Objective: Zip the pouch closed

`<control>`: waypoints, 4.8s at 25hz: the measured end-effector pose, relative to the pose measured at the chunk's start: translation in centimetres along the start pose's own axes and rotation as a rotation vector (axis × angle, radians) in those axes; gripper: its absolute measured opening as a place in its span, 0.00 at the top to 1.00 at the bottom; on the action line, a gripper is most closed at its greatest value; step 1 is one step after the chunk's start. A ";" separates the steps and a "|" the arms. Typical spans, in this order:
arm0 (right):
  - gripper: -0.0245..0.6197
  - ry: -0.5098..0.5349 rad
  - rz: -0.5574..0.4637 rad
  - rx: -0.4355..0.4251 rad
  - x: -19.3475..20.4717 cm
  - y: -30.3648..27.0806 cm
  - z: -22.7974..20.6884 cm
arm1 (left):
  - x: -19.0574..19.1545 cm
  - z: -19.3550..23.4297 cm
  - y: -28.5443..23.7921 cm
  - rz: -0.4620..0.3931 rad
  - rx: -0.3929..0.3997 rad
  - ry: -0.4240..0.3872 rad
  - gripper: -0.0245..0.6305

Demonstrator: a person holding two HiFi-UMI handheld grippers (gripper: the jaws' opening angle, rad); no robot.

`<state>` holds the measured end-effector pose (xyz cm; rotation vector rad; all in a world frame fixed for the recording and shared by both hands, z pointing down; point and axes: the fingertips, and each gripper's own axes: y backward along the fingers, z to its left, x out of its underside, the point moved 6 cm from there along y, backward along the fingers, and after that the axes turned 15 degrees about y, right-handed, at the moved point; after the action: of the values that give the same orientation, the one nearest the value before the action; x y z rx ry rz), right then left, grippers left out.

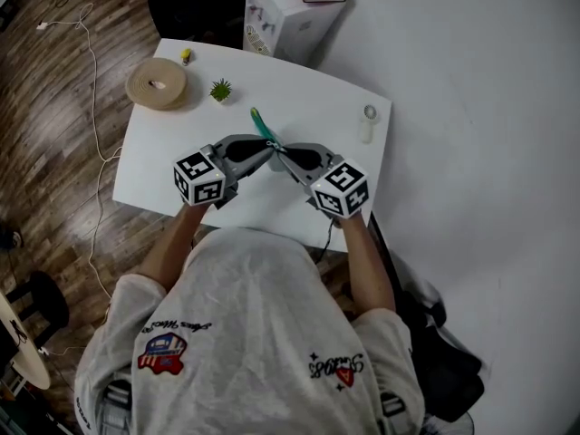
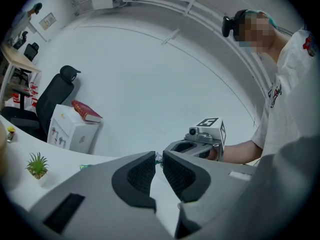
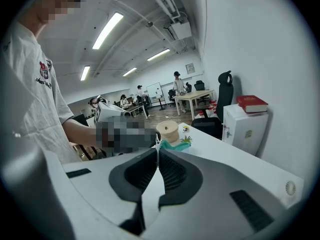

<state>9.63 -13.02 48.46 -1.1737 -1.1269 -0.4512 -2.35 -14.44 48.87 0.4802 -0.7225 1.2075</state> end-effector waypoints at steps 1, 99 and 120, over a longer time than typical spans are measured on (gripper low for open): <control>0.93 -0.005 0.001 -0.002 0.0 0.1 0.1 | 0.0 0.0 0.0 0.002 -0.007 -0.003 0.90; 0.94 -0.130 -0.029 0.018 0.8 0.2 1.9 | 0.2 2.9 -1.0 0.248 -0.324 -0.376 0.95; 0.94 -0.164 -0.039 0.038 1.6 0.9 2.1 | 0.5 4.4 -1.3 0.276 -0.347 -0.382 0.95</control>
<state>10.03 -10.40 49.38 -1.1733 -1.2960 -0.3675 -2.07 -17.52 52.25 0.3287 -1.3358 1.2235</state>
